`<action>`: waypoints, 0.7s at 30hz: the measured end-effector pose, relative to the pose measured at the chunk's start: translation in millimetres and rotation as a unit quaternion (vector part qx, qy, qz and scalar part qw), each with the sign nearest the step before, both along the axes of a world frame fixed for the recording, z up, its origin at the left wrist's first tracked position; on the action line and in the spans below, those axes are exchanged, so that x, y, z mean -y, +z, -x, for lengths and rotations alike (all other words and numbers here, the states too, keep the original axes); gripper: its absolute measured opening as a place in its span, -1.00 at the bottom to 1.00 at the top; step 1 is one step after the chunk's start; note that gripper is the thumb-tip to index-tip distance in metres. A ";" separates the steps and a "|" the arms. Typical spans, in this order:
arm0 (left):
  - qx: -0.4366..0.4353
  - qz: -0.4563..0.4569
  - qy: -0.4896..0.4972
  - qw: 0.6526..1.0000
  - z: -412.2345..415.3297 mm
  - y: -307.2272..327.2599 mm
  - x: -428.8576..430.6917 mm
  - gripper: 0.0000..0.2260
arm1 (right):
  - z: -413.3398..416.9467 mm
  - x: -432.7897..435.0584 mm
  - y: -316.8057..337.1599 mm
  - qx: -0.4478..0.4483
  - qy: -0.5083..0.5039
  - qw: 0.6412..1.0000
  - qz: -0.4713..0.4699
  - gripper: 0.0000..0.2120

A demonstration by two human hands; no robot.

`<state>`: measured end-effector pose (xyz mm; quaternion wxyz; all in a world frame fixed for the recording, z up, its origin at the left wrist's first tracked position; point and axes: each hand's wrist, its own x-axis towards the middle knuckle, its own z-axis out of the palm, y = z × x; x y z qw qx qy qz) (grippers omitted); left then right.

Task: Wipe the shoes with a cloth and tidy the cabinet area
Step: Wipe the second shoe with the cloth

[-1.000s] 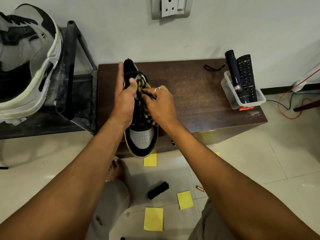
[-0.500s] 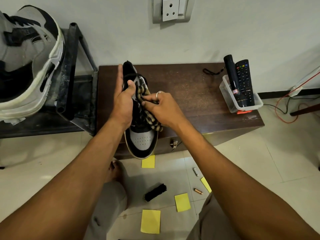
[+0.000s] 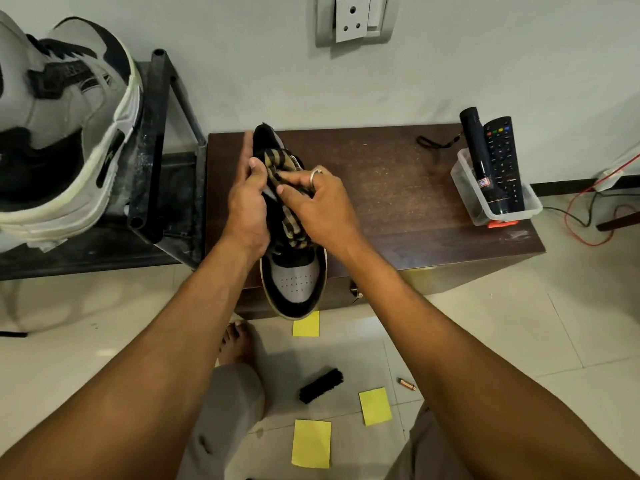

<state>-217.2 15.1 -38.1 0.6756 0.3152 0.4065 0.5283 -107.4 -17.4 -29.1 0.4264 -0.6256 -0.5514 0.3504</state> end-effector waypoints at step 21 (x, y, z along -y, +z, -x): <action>-0.064 -0.012 -0.027 0.998 -3.2 1.3 -3.5 -0.42 | 12.4 -28.3 -5.4 0.022 -0.150 0.988 -0.014 -0.76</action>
